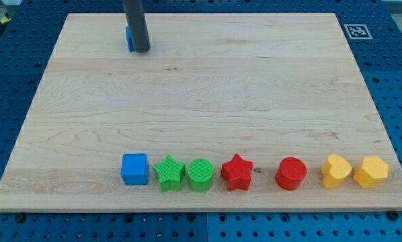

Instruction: Push the blue triangle to the top center of the board

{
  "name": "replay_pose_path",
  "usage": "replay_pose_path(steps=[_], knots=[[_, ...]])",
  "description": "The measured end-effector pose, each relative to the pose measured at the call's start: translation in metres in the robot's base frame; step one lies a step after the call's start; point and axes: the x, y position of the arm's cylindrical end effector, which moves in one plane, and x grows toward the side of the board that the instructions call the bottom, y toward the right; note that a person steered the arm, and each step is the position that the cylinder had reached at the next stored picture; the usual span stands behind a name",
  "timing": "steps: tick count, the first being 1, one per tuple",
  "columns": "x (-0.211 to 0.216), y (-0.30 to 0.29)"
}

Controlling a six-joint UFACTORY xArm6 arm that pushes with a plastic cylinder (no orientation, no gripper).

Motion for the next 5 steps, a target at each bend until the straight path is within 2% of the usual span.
replay_pose_path(steps=[1, 2, 3, 4, 5], knots=[[-0.009, -0.001], [0.037, 0.006], [0.023, -0.039], [-0.021, -0.056], [-0.021, -0.029]])
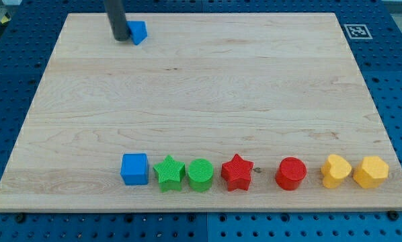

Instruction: Push the blue triangle to the top center of the board

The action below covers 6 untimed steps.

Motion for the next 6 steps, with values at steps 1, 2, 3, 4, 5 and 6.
replay_pose_path(steps=[1, 2, 3, 4, 5, 6], knots=[[-0.004, 0.044], [-0.025, 0.061], [-0.045, 0.061], [-0.051, 0.061], [-0.047, 0.062], [-0.04, 0.069]])
